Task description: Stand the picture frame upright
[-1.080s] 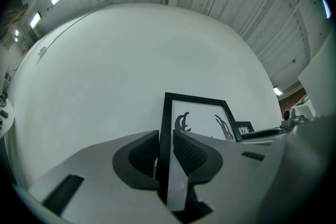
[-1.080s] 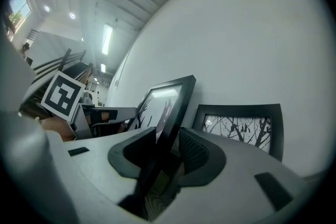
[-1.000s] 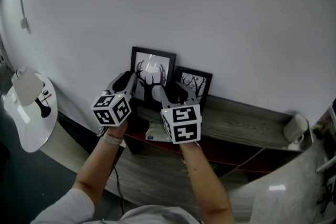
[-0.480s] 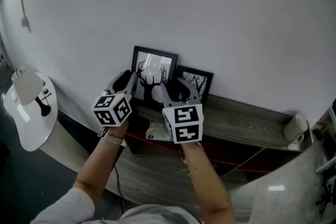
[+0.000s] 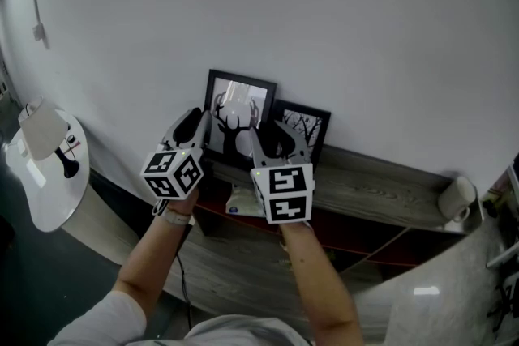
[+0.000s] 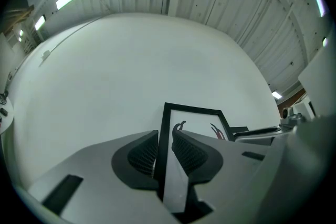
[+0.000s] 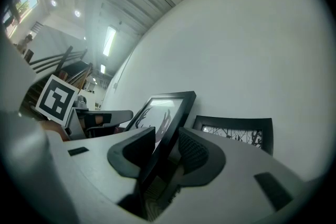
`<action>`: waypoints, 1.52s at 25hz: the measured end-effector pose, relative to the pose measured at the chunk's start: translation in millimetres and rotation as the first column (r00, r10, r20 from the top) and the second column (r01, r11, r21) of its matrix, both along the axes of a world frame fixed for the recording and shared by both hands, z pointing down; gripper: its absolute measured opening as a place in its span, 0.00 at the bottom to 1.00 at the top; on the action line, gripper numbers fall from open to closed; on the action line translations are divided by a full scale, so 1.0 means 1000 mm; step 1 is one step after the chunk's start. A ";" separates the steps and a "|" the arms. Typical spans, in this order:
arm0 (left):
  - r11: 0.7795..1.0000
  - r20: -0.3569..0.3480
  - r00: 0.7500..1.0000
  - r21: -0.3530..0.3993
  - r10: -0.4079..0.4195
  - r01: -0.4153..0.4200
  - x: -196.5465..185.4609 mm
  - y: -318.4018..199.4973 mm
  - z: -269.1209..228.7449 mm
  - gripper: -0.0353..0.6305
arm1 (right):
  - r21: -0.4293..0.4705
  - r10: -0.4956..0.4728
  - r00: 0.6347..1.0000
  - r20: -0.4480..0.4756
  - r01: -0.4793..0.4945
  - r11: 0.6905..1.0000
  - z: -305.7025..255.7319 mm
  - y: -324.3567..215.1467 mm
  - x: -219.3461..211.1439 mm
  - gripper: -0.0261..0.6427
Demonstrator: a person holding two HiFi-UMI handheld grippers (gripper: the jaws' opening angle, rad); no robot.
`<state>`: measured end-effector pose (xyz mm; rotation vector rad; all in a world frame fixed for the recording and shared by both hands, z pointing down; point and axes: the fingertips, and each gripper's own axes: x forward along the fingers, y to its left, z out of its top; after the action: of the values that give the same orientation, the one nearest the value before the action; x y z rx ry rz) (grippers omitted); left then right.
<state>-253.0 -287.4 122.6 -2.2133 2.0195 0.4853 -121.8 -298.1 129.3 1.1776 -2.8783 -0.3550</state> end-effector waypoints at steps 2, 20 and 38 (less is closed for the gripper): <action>1.000 -0.001 1.000 0.003 0.003 -0.003 0.001 0.002 0.000 0.17 | -0.001 0.000 1.000 0.001 0.000 1.000 0.001 0.002 0.001 0.25; 0.994 0.043 0.993 0.009 0.111 -0.111 0.047 0.056 0.012 0.16 | 0.014 -0.066 0.998 0.015 0.066 0.998 0.019 0.060 0.038 0.12; 0.948 0.096 0.950 -0.150 0.297 -0.281 0.118 0.127 0.093 0.08 | -0.001 -0.102 0.991 0.091 0.102 0.995 0.082 0.121 0.091 0.09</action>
<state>-134.5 -160.0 215.7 -2.5696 1.7241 0.2415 -30.5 -177.6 211.2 1.0759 -3.0230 -0.3033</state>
